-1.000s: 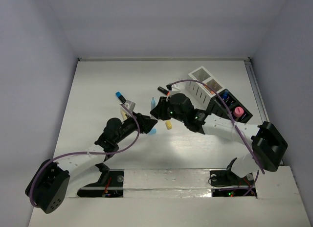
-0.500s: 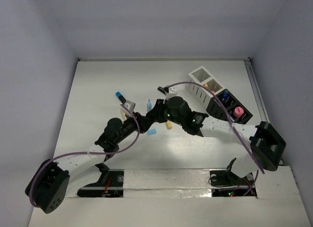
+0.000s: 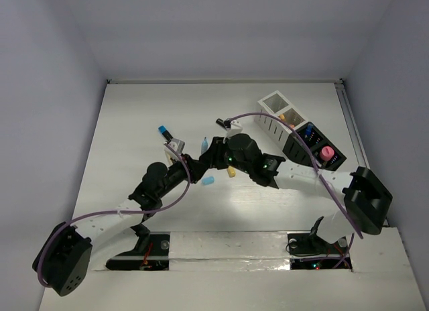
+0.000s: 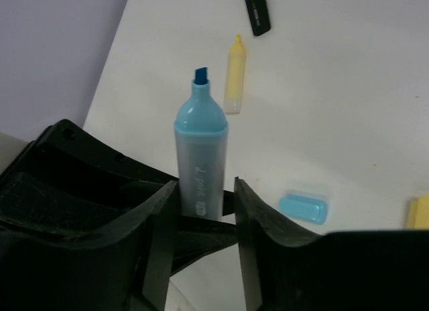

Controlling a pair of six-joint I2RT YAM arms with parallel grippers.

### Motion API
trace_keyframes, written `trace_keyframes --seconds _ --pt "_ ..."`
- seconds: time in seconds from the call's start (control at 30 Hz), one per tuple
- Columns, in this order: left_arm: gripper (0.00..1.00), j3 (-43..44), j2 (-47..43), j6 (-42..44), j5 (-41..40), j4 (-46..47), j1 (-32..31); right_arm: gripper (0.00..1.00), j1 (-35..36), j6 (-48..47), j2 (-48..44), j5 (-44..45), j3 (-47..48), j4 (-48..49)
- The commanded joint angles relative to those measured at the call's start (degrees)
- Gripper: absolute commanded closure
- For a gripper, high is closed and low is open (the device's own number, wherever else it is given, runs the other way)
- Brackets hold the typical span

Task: Sort the stationery into containers
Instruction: Pick up the pen from the center of the board, then pick up the pen cap from the center of the board.

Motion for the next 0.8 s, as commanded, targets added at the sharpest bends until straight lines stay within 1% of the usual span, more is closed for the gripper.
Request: trace_keyframes --seconds 0.0,0.03,0.07,0.1,0.13,0.23,0.3,0.37,0.4,0.43,0.47,0.5,0.53,0.57,0.63,0.7,0.73,0.77 --pt "1.0 2.2 -2.0 0.7 -2.0 3.6 0.0 0.54 0.9 -1.7 -2.8 2.7 -0.2 -3.2" --pt "1.0 2.2 -2.1 0.7 -1.9 3.6 0.0 0.44 0.9 -1.9 -3.9 4.0 -0.3 -4.2" --pt "1.0 2.2 -2.1 0.8 -1.9 3.6 0.0 0.39 0.9 -2.3 -4.6 4.5 -0.4 -4.7" --pt "1.0 2.1 -2.3 0.8 -1.9 3.6 0.0 0.37 0.9 -2.8 -5.3 5.0 -0.4 -5.0" --pt "1.0 2.1 -2.4 0.8 -1.9 3.5 0.0 0.32 0.9 -3.1 -6.7 5.8 -0.5 -5.8" --pt "1.0 2.0 -3.2 1.1 -2.6 3.0 0.0 0.26 0.4 -4.0 -8.8 6.2 -1.3 -6.9" --pt "1.0 2.1 -3.7 1.4 -3.1 2.4 0.0 0.26 0.4 -4.5 -10.8 6.6 -2.2 -7.6" --pt "1.0 2.2 -4.3 1.7 -4.4 1.2 0.0 0.33 0.4 -4.6 -12.0 6.9 -3.2 -7.9" --pt "1.0 2.3 -5.1 1.9 -4.9 0.7 0.0 0.39 0.4 -4.7 -12.6 6.8 -4.0 -7.9" --pt "1.0 2.3 -5.6 2.3 -6.1 -0.5 0.0 0.5 0.4 -4.7 -12.7 6.0 -4.3 -9.7" --pt "1.0 2.4 -6.0 2.6 -6.8 -1.3 0.0 0.56 0.4 -4.7 -12.7 5.5 -4.6 -10.6" --pt "1.0 2.6 -7.0 2.9 -7.5 -2.0 0.0 0.56 0.4 -4.6 -12.0 5.5 -5.4 -10.9" --pt "1.0 2.7 -7.5 3.3 -9.0 -3.3 0.0 0.81 0.4 -4.7 -11.4 4.6 -5.8 -11.2" --pt "1.0 2.7 -8.1 3.6 -9.5 -3.9 0.0 0.89 0.4 -5.1 -10.8 3.9 -6.3 -11.0" --pt "1.0 2.7 -9.9 4.1 -10.7 -4.9 0.0 0.95 0.4 -6.3 -7.7 0.2 -6.4 -11.6" --pt "1.0 2.5 -10.6 4.1 -11.2 -5.2 0.0 0.94 0.4 -6.6 -4.8 -2.2 -5.6 -12.5" --pt "1.0 2.4 -10.8 4.1 -11.2 -5.2 0.0 0.93 0.4 -6.5 -1.9 -3.3 -5.0 -12.9" --pt "1.0 2.3 -11.0 4.1 -11.2 -5.1 0.0 0.86 0.4 -6.3 -0.5 -3.9 -3.9 -13.1"
